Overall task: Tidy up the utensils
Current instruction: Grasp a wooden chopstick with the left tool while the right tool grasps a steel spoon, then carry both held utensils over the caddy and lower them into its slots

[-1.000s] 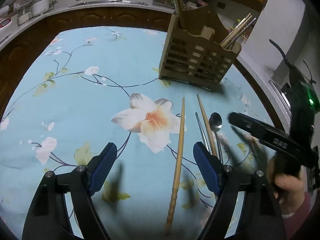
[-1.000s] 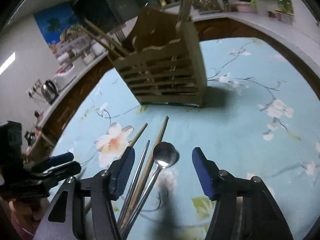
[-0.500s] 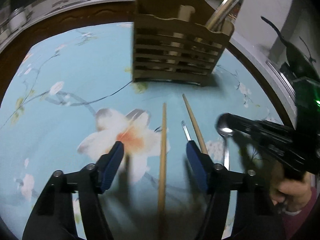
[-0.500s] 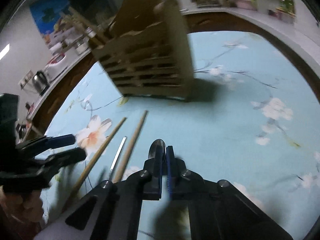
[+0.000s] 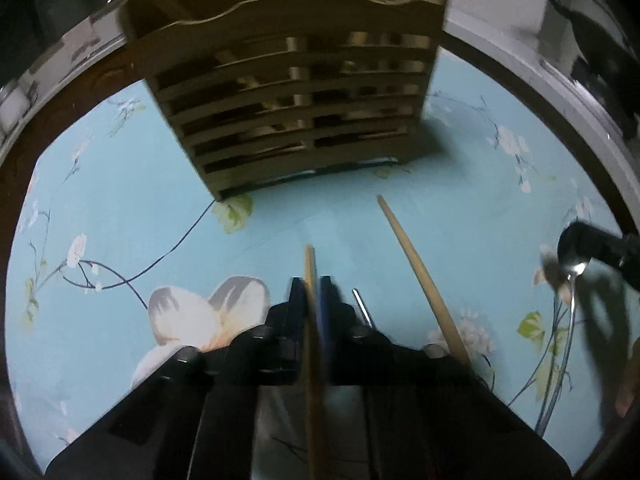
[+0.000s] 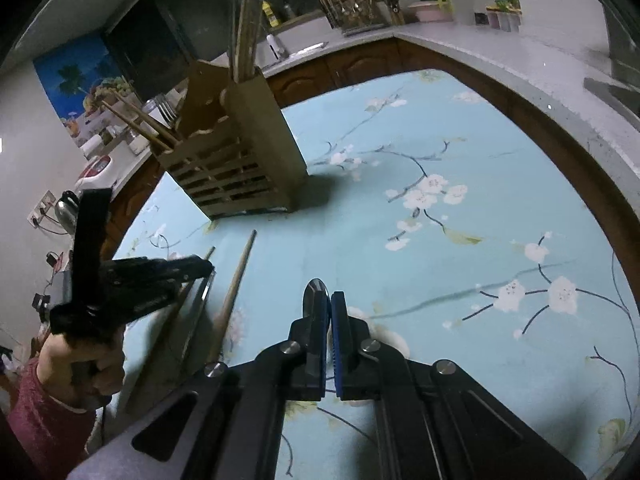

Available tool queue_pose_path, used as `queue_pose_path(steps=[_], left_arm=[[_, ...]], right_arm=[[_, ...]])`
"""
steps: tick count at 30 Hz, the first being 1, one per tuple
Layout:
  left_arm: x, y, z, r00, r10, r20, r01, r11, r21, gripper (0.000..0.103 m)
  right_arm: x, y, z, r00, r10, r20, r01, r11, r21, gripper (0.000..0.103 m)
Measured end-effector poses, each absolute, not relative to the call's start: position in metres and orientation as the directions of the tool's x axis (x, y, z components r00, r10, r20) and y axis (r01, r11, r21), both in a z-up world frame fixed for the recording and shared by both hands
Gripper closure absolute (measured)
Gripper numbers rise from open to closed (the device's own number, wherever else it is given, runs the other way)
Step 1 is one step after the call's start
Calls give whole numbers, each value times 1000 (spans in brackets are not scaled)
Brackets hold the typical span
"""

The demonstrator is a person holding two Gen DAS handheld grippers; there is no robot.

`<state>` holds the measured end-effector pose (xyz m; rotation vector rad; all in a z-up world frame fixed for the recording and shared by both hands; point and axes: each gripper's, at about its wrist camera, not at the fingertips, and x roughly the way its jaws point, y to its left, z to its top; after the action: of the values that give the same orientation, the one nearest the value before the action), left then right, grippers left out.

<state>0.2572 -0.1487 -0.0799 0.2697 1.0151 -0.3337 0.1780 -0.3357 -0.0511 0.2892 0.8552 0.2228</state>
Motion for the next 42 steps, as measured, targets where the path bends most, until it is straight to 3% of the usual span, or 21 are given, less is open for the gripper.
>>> queue_pose_path(steps=[6, 11, 16, 24, 42], left_arm=[[243, -124, -65, 480, -224, -848, 350, 935, -48, 98], [219, -79, -23, 525, -366, -768, 307, 923, -230, 98], [193, -46, 21, 589, -434, -681, 296, 901, -318, 98], [158, -37, 63, 651, -455, -608, 313, 890, -332, 98], [139, -19, 97, 719, -457, -523, 323, 887, -331, 98]], right_arm=[[171, -324, -25, 672, 315, -670, -117, 939, 324, 100], [160, -316, 1, 712, 324, -623, -153, 937, 313, 100], [149, -306, 32, 765, 311, -563, -178, 944, 279, 100], [134, -287, 74, 839, 248, -483, -198, 968, 153, 100], [128, -280, 90, 889, 193, -414, -174, 981, 83, 100]])
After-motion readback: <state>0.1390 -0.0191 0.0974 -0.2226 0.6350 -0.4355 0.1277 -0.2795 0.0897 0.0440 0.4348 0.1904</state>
